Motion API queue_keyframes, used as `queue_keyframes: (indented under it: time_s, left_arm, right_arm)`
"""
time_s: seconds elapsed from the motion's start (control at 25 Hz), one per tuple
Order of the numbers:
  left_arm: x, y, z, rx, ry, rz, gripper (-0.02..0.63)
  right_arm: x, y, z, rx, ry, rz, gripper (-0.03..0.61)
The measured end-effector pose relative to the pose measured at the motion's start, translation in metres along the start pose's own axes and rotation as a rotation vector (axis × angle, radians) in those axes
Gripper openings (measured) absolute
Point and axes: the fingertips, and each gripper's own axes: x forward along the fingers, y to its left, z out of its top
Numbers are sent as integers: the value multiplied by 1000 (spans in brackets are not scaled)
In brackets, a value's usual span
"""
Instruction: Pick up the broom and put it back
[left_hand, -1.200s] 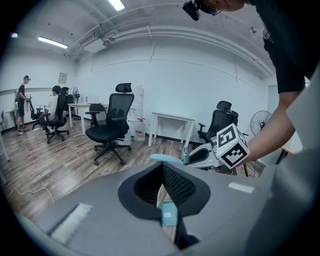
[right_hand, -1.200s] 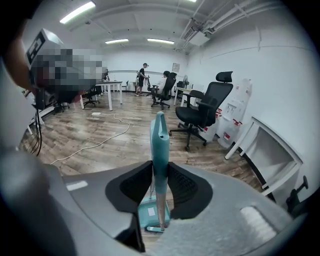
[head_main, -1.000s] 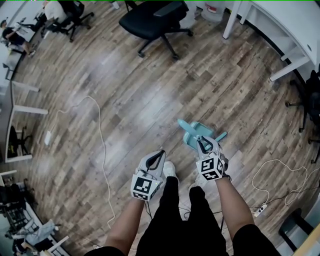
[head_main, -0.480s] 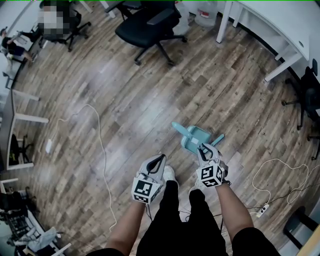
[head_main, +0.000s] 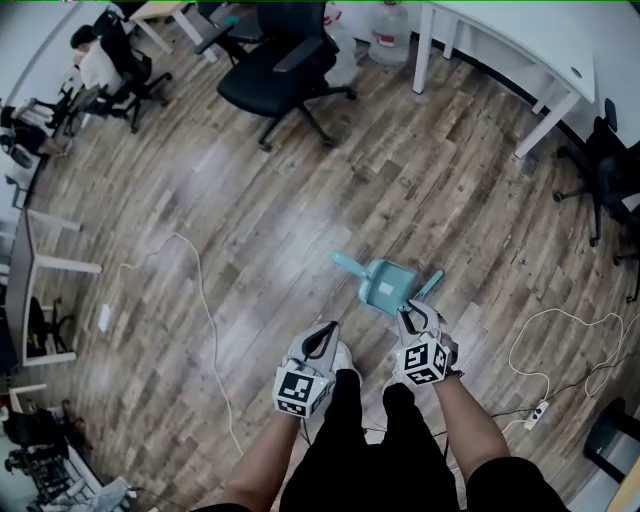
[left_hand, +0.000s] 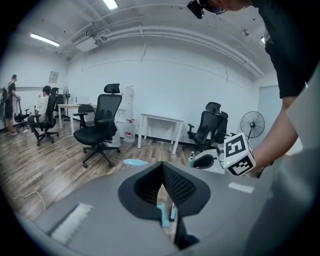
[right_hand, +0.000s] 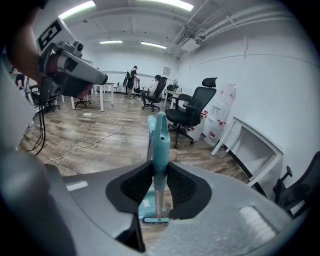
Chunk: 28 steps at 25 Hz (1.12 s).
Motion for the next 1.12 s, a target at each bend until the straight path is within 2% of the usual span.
queue_keyframes:
  time_s: [0.32,0.48,0.72,1.12]
  left_arm:
    - [1,-15,15,25,-14,-8,15]
    - [1,-19,27,42,-28,-15,15]
    - [-5,-20,45,20,-65,6,15]
    - [-8,-31,83,63,-112,-26,15]
  right_arm:
    - [-22,-18,-9,46,5,-29,94]
    - [-42,-32,1,80,-27,-53,95]
    - [-78,-45,34,111,-111,-73,97]
    - [-145,-71,118,115,-315,-138,95]
